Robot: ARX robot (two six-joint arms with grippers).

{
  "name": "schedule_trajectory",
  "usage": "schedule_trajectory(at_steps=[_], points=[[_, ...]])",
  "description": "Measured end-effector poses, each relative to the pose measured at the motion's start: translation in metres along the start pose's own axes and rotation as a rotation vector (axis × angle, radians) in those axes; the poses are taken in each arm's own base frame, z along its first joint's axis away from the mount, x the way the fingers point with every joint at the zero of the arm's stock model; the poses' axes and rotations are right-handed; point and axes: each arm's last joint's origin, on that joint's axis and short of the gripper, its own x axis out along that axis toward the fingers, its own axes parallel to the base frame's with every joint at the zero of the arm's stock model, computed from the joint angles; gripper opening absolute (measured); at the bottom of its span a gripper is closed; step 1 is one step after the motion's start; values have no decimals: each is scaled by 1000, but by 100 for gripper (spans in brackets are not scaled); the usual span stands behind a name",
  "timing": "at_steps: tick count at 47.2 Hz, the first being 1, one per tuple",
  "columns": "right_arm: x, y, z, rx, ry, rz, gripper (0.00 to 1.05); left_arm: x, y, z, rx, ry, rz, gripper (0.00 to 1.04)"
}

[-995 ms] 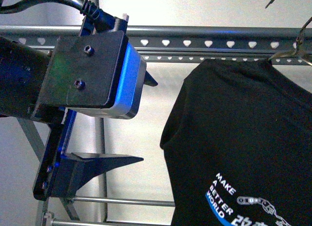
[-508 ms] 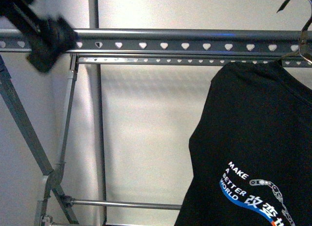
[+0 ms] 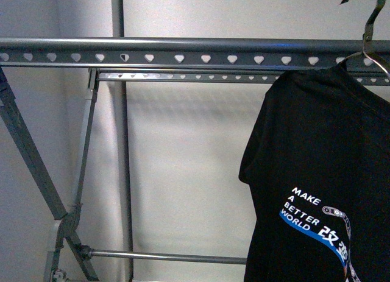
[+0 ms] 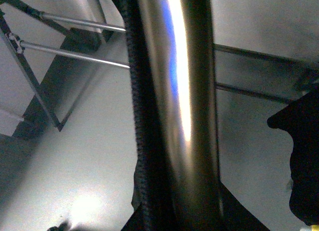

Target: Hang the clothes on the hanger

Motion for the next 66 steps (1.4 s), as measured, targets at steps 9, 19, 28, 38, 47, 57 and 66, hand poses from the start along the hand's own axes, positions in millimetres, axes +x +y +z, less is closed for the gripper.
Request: schedule_trajectory(at_steps=[9, 19, 28, 38, 47, 57, 66], points=[[20, 1, 23, 74, 3, -6, 9, -65, 6, -56, -200, 216, -53, 83], [41, 0, 39, 129, 15, -37, 9, -104, 9, -108, -115, 234, -72, 47], [70, -4, 60, 215, 23, -63, 9, -139, 20, -157, -98, 250, -65, 3], [96, -6, 75, 287, 35, -109, 9, -162, 19, -182, -97, 253, -68, 4], [117, -7, 72, 369, 32, -112, 9, -180, 19, -199, -97, 247, -67, 4], [131, -8, 55, 395, 53, -108, 9, -191, 19, -208, -97, 246, -67, 4], [135, -2, 43, 380, 35, -86, 9, -198, 18, -213, -97, 245, -67, 4]])
